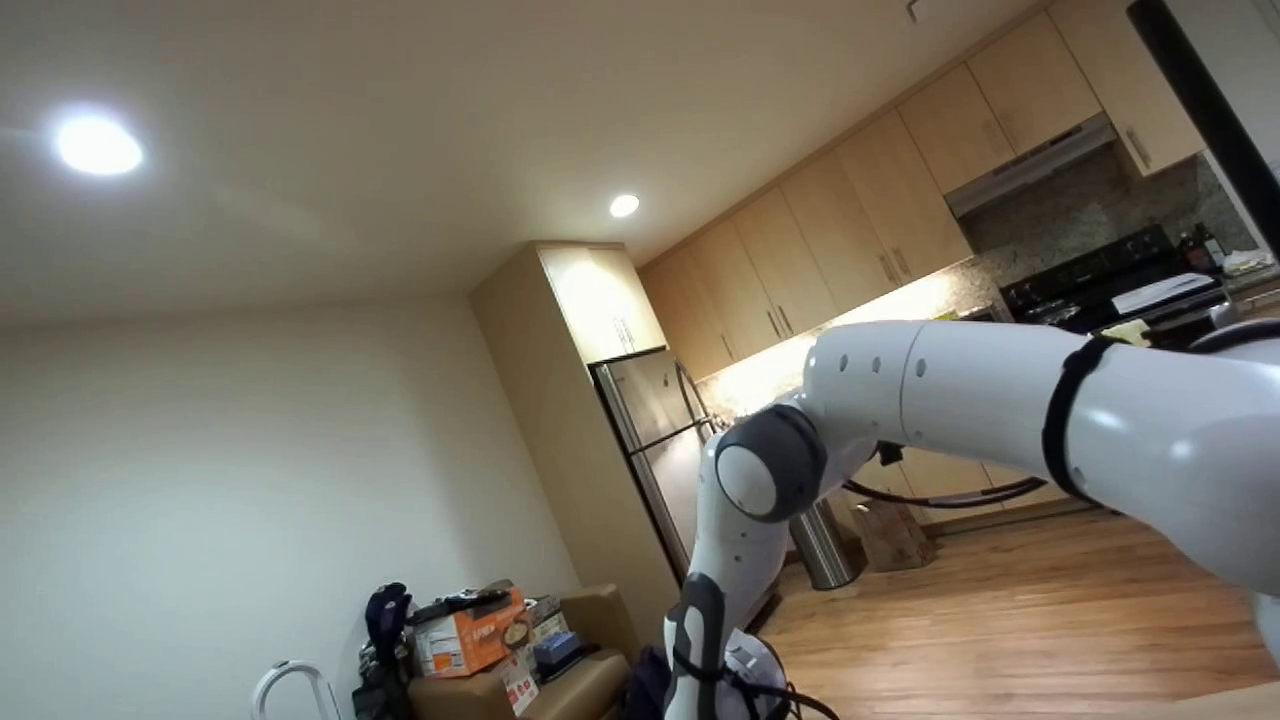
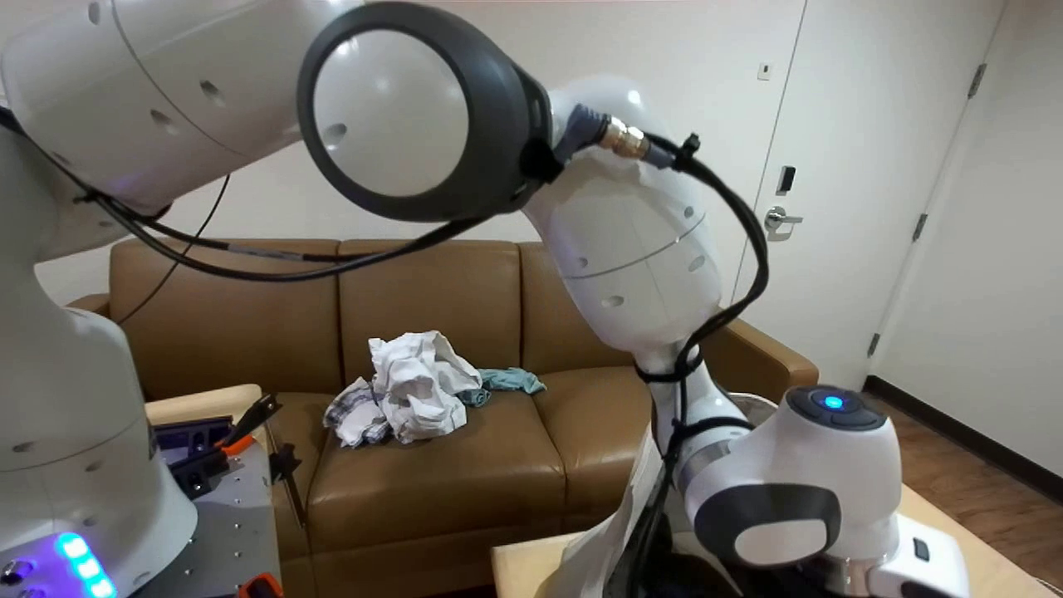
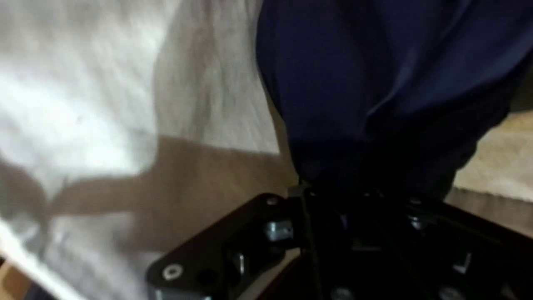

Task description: Remove a black thing from the bag and put it on the couch

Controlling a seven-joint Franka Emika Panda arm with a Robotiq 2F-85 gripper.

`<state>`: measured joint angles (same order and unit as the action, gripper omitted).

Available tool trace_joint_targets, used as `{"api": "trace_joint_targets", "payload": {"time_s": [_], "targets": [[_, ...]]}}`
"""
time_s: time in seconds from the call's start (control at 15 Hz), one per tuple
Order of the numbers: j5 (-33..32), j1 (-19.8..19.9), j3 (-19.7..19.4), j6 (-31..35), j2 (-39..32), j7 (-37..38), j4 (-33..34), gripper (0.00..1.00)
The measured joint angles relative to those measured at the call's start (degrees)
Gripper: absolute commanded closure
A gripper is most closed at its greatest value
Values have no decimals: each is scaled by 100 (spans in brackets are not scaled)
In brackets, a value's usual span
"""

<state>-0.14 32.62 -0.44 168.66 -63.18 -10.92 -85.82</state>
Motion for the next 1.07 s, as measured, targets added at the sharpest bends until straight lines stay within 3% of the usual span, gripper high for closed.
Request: {"api": "trace_joint_targets", "payload": {"time_s": [0.33, 0.73, 1.07], "targets": [[266, 600, 1147, 107, 989, -166, -111, 93], [393, 1305, 2761, 758, 2048, -642, -426, 93], [398, 1259, 2716, 597, 2430, -639, -643, 93]]}}
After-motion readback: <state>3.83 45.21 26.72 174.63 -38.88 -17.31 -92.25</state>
